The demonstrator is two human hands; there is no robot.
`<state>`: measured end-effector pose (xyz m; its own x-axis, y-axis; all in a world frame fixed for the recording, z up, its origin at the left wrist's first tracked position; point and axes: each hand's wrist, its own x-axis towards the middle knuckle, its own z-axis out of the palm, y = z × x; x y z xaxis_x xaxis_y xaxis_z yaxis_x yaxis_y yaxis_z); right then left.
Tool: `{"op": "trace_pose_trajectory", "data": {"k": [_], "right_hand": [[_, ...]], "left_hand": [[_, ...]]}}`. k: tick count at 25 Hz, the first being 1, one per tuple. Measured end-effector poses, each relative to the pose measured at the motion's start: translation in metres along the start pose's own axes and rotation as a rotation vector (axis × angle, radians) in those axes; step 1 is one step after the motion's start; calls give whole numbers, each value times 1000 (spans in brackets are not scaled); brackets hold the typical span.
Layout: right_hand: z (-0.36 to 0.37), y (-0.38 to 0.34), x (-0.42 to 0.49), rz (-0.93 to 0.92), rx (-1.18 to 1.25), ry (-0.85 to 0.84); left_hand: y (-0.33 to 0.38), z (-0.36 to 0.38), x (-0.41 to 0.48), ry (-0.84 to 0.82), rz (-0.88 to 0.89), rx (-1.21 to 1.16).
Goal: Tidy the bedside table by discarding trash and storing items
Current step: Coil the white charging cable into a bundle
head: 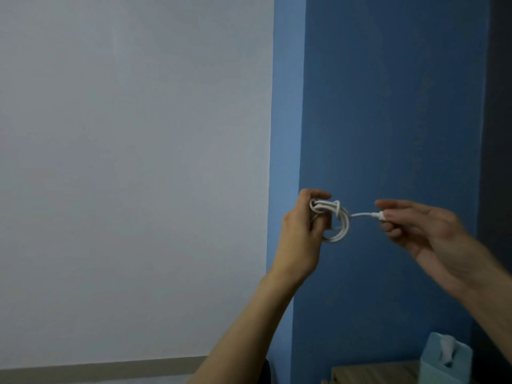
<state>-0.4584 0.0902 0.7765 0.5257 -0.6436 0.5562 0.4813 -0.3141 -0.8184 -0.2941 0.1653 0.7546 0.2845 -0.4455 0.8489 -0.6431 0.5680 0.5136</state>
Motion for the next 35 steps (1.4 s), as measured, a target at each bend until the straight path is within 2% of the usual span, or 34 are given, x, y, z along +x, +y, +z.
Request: {"op": "trace_pose_trajectory", "data": {"k": [4, 6, 11, 15, 20, 24, 27, 31, 33, 35], "right_hand": [[9, -6, -5, 204, 76, -150], [12, -7, -5, 240, 97, -187], [14, 1, -1, 37, -7, -169], [11, 3, -2, -17, -6, -191], [19, 8, -2, -123, -74, -58], [20, 11, -1, -196, -311, -6], [14, 10, 0, -180, -358, -27], [3, 12, 1, -110, -247, -59], [0, 14, 3, -126, -228, -47], [0, 16, 4, -159, -252, -34]], "left_hand": [[-4, 5, 4, 57, 17, 1], [-3, 8, 4, 51, 18, -15], [7, 16, 8, 43, -25, -23], [10, 23, 11, 59, -62, 30], [17, 36, 5, 51, -76, 50], [17, 39, 4, -70, -76, -87], [15, 37, 4, -206, -164, -167], [14, 17, 6, -451, -332, -630], [12, 10, 5, -479, -287, -634], [12, 8, 5, -421, -270, -501]]}}
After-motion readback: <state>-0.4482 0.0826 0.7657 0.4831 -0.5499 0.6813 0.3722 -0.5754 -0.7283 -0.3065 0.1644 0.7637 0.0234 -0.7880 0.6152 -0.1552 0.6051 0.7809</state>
